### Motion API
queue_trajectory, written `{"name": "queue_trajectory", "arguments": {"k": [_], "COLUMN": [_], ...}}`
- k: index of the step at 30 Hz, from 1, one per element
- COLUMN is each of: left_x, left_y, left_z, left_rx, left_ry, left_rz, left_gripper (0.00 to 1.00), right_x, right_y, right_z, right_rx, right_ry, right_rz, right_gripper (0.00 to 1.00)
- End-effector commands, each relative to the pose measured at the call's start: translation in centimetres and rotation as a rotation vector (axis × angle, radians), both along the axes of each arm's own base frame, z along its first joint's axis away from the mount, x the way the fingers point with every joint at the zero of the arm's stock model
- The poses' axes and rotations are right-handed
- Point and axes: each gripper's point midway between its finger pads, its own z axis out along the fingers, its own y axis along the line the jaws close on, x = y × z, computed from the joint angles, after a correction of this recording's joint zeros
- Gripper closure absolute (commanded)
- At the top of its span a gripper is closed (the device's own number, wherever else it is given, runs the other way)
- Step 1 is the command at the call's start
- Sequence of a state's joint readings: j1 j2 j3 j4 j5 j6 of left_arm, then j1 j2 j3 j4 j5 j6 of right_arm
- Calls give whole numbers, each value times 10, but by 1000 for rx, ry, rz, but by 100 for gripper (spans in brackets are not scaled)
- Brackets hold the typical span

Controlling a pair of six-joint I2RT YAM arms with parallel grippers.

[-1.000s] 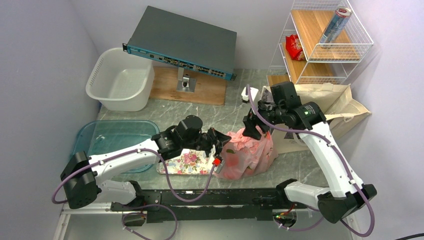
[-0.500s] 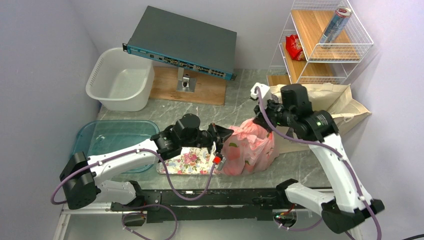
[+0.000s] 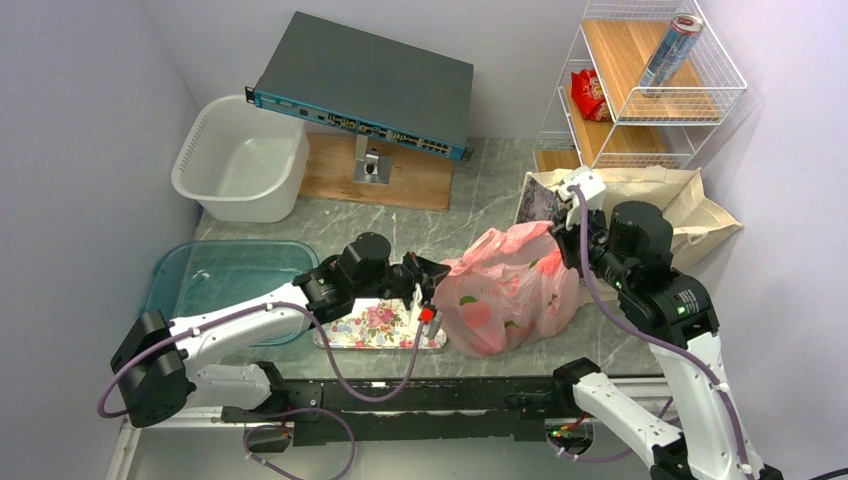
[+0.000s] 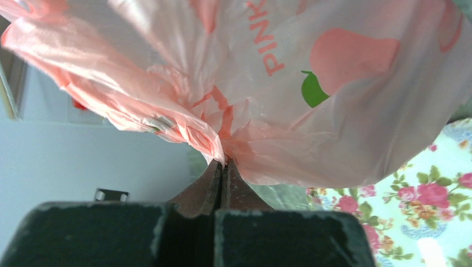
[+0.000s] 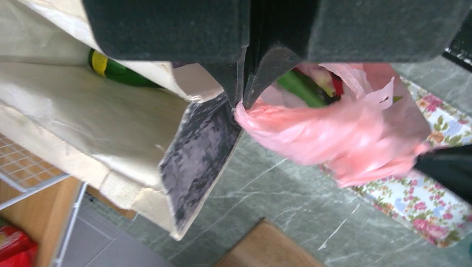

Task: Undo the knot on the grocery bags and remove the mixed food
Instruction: Untie the takeout bag at the center of the board.

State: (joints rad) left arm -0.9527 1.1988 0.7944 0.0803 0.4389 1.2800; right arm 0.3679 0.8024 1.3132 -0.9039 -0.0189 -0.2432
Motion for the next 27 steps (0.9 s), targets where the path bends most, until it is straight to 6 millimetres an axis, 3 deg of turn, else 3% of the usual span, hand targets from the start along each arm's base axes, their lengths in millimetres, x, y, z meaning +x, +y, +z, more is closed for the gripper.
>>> {"name": "queue_trajectory", "arguments": {"k": [1,2,5,10,12,16,18,19,20,23,27], "left_x": [21,24,31,34,35,47,53,53,53,51,36], "left_y": [-6,-6,6,33,39,41,34,27,19,-6,-39], "left_z": [35,46,52,60,71,110,125,128,136,152,138], "left_rx": [-104,-125,-175,-280,-312,-378,-377,-361,-356,-374,-335], "left_ry": [277,362,671,1082,1130,1056,1037,1032,1024,1061,1033], "left_rz": [167,201,319,422,439,481,512,522,526,547,568], "left_gripper": [98,97,86,45,34,25,22,5,1,0,1], "right_x": [-15,-19,-25,-22,-22,-20,-18,-17,-16,-13,-8], "right_y": [18,21,25,23,26,33,37,38,39,44,49], "right_z": [0,-2,-3,7,12,17,18,19,20,24,31], "right_rx": [61,67,72,83,107,180,214,228,237,261,279], "right_ry": [-29,-26,-17,-51,-51,-27,-17,-16,-15,-16,-26], "right_rz": [117,142,174,162,162,151,147,146,147,158,165], "right_gripper": [100,100,100,100,100,100,100,100,100,100,100]}}
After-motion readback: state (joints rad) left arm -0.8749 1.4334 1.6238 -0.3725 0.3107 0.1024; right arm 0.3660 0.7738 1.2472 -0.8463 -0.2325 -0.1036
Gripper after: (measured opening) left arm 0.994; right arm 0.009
